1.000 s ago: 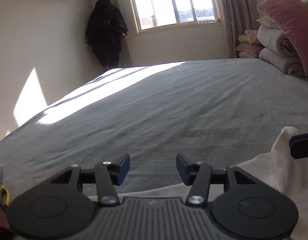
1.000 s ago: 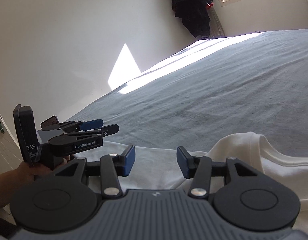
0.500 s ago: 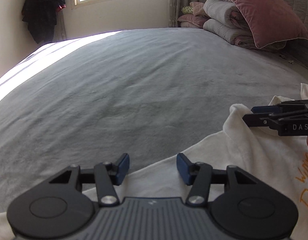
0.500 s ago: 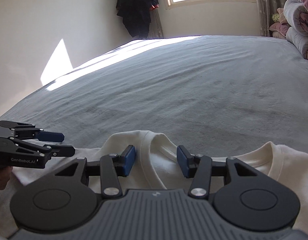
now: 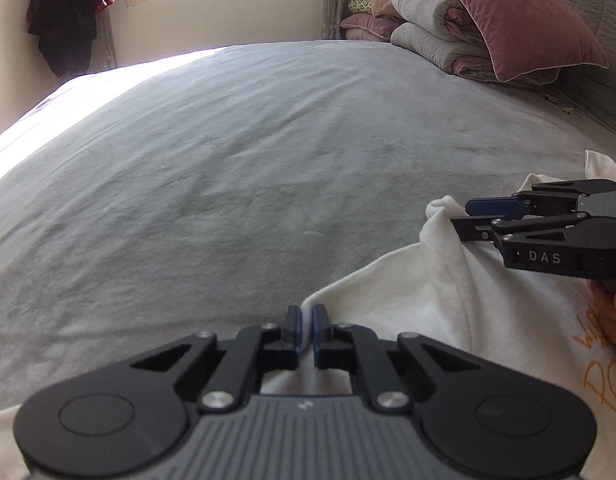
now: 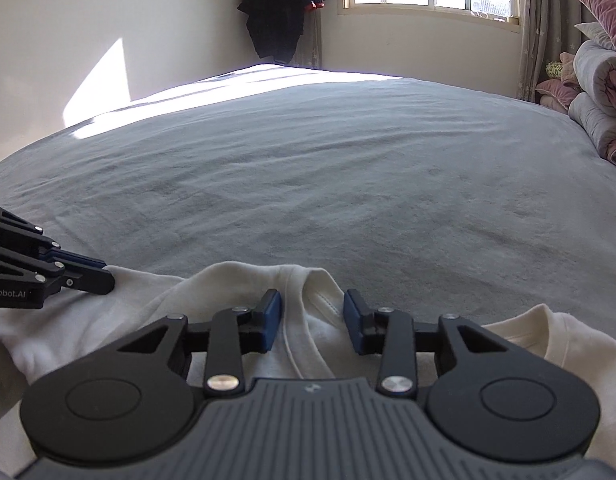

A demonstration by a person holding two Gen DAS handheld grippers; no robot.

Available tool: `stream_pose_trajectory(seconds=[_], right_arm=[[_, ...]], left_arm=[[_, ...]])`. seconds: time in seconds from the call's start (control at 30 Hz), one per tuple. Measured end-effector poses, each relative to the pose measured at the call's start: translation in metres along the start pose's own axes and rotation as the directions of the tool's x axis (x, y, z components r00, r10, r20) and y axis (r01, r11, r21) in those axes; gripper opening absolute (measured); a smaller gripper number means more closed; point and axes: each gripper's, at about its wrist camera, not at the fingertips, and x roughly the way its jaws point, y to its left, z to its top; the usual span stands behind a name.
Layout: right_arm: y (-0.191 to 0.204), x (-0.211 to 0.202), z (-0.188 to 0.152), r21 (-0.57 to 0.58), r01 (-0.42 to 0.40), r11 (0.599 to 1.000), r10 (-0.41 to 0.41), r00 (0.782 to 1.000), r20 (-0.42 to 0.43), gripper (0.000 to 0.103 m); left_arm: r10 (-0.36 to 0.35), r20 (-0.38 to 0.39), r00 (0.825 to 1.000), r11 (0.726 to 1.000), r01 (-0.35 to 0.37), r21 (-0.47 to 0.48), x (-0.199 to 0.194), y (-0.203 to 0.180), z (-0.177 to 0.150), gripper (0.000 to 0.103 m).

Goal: Fold clothes

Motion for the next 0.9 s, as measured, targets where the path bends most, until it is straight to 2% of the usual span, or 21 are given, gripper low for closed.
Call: stream_pose_trajectory(seconds=[0.1,0.17,0.27,0.4,0.47,0.53,0.57,0.6,0.63,0.7,0.8,0.9], right_arm=[[0.001,-0.006,0.001,0.008,-0.023,1.0,0.023,0.999,0.024,0.004],[0.003,-0.007,0.002,0.014,0.004,1.0,-0.005,0.999,0.039,0.004],[0.008,-0.003,0.002,-0.005,0.032,0.999,-0.032,0.999,0.033,0.004],[0.012,0.002,0.0,-0.026,0.049,0.998,-0.048,0.999,0.01,0.005],[0.008,0.001,0.0,-0.008,0.041,0.999,-0.041,0.999,0.009,0.004],[0.005,-0.003,0.002,0.014,0.024,1.0,-0.024,1.0,0.011,0.011],[0.004,-0.006,0.003,0.026,0.015,1.0,-0.016,1.0,0.012,0.015],[0.002,-0.008,0.004,0.038,0.007,0.999,-0.007,1.0,0.013,0.023],[0.001,-0.01,0.005,0.049,-0.002,0.999,0.001,1.0,0.014,0.036],[-0.002,-0.018,0.008,0.06,0.003,0.998,-0.004,1.0,0.03,0.051],[-0.008,-0.032,0.014,0.079,0.022,0.997,-0.027,0.998,0.056,0.051],[-0.025,-0.048,0.018,0.1,0.108,0.989,-0.114,0.992,0.05,0.052]], left_arm=[[0.114,0.08,0.99,0.993,-0.114,-0.003,-0.01,-0.012,-0.006,0.004],[0.187,0.131,0.974,0.982,-0.182,-0.052,-0.016,-0.011,-0.012,0.004],[0.221,0.1,0.97,0.975,-0.215,-0.061,-0.008,-0.007,-0.019,0.004],[0.258,0.079,0.963,0.966,-0.258,-0.019,0.002,-0.012,-0.018,0.006],[0.271,0.074,0.96,0.963,-0.27,-0.022,0.0,-0.011,-0.015,0.011],[0.287,0.067,0.956,0.958,-0.284,-0.048,-0.005,-0.01,-0.009,0.026],[0.299,0.066,0.952,0.953,-0.295,-0.063,-0.008,-0.012,-0.004,0.027],[0.3,0.069,0.951,0.953,-0.295,-0.072,-0.011,-0.012,0.003,0.028],[0.295,0.069,0.953,0.953,-0.289,-0.086,-0.014,-0.014,0.011,0.032],[0.272,0.062,0.96,0.957,-0.263,-0.124,-0.018,-0.018,0.028,0.038],[0.198,0.05,0.979,0.958,-0.182,-0.222,-0.02,-0.03,0.052,0.04],[0.111,0.045,0.993,0.933,-0.089,-0.348,-0.012,-0.049,0.071,0.04]])
